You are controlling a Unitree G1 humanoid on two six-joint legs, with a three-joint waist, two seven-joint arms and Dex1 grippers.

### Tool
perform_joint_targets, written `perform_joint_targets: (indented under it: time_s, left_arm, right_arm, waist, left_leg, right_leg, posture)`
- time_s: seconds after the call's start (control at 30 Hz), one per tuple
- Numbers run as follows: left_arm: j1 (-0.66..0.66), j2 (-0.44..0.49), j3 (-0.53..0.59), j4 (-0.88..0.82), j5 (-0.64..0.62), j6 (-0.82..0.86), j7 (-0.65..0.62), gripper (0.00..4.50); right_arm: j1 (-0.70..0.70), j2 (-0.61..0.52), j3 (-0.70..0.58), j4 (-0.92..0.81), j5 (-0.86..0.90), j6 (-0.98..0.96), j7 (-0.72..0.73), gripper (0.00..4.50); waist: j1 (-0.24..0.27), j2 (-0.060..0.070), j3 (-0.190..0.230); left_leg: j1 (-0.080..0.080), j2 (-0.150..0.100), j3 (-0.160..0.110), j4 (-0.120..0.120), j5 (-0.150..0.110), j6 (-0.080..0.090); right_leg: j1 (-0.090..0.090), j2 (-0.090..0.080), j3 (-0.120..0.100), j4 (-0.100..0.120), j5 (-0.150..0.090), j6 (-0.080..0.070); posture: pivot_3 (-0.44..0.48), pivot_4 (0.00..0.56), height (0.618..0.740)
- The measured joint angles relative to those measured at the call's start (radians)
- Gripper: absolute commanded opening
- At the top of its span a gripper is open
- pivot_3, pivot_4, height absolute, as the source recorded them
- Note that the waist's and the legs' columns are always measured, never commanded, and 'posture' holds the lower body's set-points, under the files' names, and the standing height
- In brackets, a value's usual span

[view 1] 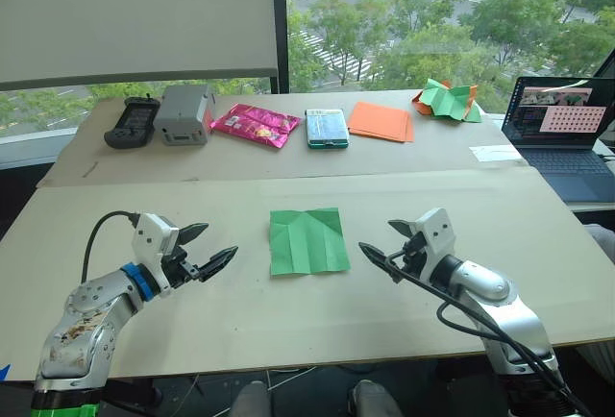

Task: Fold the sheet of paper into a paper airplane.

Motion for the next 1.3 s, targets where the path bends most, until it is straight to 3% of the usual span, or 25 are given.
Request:
perform_joint_targets:
  time_s: [0.47, 0.7, 0.93, 1.23, 1.3]
  left_arm:
    - [-0.031, 0.0, -0.032, 0.0, 0.001, 0.014, 0.004, 4.5]
    - [-0.143, -0.021, -0.187, 0.094, 0.114, -0.045, -0.003, 2.29]
    - [-0.376, -0.119, -0.362, 0.369, 0.295, -0.177, 0.001, 0.02]
    - [-0.475, -0.186, -0.481, 0.582, 0.408, -0.283, -0.045, 0.02]
    - [-0.492, -0.187, -0.498, 0.604, 0.436, -0.303, -0.047, 0.0]
  right_arm:
    - [0.004, 0.0, 0.004, -0.016, 0.0, 0.004, -0.001, 4.48]
    - [0.008, 0.001, 0.02, -0.026, -0.001, 0.005, -0.004, 4.5]
    - [0.008, 0.011, 0.032, -0.031, -0.003, 0.006, -0.009, 4.5]
    - [0.025, 0.011, 0.045, -0.064, -0.01, 0.021, -0.029, 4.5]
    - [0.035, 0.011, 0.058, -0.077, -0.01, 0.025, -0.03, 3.97]
  waist:
    - [0.003, 0.0, 0.0]
    - [0.009, -0.001, -0.001]
    - [0.021, -0.002, -0.001]
    - [0.015, -0.003, -0.002]
    - [0.018, -0.002, -0.003]
  left_leg:
    - [0.0, 0.0, 0.0, 0.0, 0.001, 0.001]
    - [0.0, -0.001, 0.0, 0.001, 0.004, 0.006]
    - [0.0, -0.001, 0.0, 0.001, 0.004, 0.007]
    - [0.002, 0.0, -0.001, 0.001, 0.005, 0.008]
    - [0.004, 0.0, -0.001, 0.001, 0.005, 0.008]
  right_leg:
    - [0.0, 0.0, 0.0, 0.001, 0.0, 0.0]
    - [0.001, 0.0, 0.001, 0.006, 0.0, 0.0]
    - [0.001, 0.001, 0.002, 0.013, 0.0, 0.0]
    - [0.003, 0.002, 0.003, 0.014, 0.0, 0.001]
    - [0.006, 0.002, 0.003, 0.014, 0.0, 0.0]
  posture:
    - [0.0, 0.15, 0.706]
    - [0.0, 0.15, 0.706]
    - [0.0, 0.15, 0.706]
    - [0.0, 0.15, 0.706]
    - [0.0, 0.15, 0.706]
